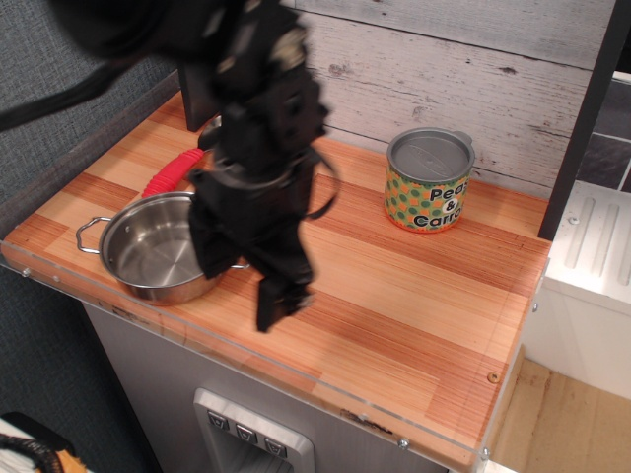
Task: Move vessel from top right to top bottom
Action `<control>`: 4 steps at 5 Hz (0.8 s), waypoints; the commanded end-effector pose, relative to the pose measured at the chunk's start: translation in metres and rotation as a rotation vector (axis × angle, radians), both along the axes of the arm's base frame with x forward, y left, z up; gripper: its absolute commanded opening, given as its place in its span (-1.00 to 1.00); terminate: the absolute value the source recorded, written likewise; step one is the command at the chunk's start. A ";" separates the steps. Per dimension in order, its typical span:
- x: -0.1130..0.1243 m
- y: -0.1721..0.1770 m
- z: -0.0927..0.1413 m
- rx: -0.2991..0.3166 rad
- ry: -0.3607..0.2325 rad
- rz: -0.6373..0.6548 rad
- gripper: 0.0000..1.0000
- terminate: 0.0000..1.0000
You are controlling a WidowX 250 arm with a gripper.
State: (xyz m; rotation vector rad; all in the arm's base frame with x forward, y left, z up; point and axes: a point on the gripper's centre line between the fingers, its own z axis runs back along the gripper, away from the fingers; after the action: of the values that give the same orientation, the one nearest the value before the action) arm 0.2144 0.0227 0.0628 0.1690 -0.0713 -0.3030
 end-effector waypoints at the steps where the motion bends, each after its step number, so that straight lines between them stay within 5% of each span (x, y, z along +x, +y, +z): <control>1: 0.012 0.038 -0.004 0.043 -0.021 -0.072 1.00 -1.00; 4: 0.021 0.062 -0.033 -0.021 -0.016 -0.125 1.00 -1.00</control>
State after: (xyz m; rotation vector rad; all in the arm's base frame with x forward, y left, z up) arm 0.2256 0.0780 0.0221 0.1234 -0.0786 -0.4309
